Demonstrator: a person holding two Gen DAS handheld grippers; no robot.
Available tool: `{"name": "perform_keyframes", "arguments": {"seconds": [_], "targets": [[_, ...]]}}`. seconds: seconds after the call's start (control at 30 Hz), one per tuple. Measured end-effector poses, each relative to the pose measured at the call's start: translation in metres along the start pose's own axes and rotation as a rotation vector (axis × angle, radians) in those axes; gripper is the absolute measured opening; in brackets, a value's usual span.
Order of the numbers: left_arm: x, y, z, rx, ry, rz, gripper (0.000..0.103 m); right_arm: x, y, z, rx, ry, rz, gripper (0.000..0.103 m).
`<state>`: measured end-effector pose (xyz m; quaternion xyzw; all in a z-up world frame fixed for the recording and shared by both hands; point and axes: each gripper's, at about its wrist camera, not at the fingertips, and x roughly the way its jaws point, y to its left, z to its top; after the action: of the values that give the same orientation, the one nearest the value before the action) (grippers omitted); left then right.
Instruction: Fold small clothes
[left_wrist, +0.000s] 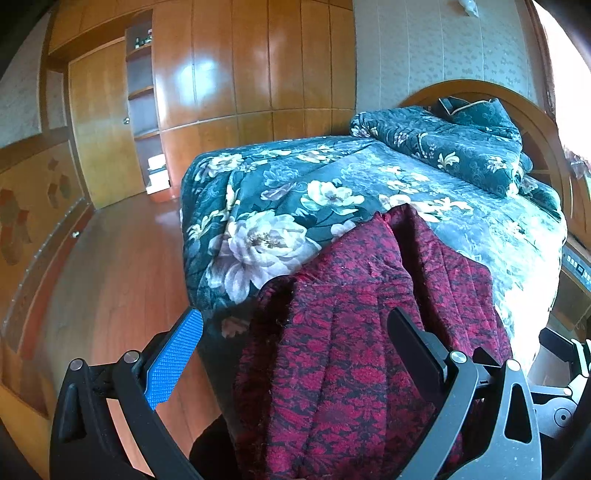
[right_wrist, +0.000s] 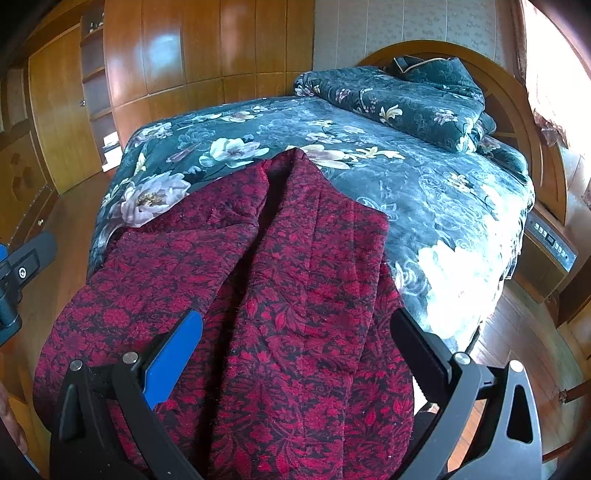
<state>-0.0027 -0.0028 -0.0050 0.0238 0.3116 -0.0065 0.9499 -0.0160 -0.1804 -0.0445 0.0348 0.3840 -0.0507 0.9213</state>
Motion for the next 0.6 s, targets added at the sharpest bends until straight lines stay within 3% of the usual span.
{"name": "perform_keyframes", "arguments": {"seconds": [0.6], "targets": [[-0.0043,-0.0053,-0.0023,0.040,-0.001,-0.034,0.099,-0.0004,0.0017,-0.0007,-0.010,0.000,-0.002,0.101]]}}
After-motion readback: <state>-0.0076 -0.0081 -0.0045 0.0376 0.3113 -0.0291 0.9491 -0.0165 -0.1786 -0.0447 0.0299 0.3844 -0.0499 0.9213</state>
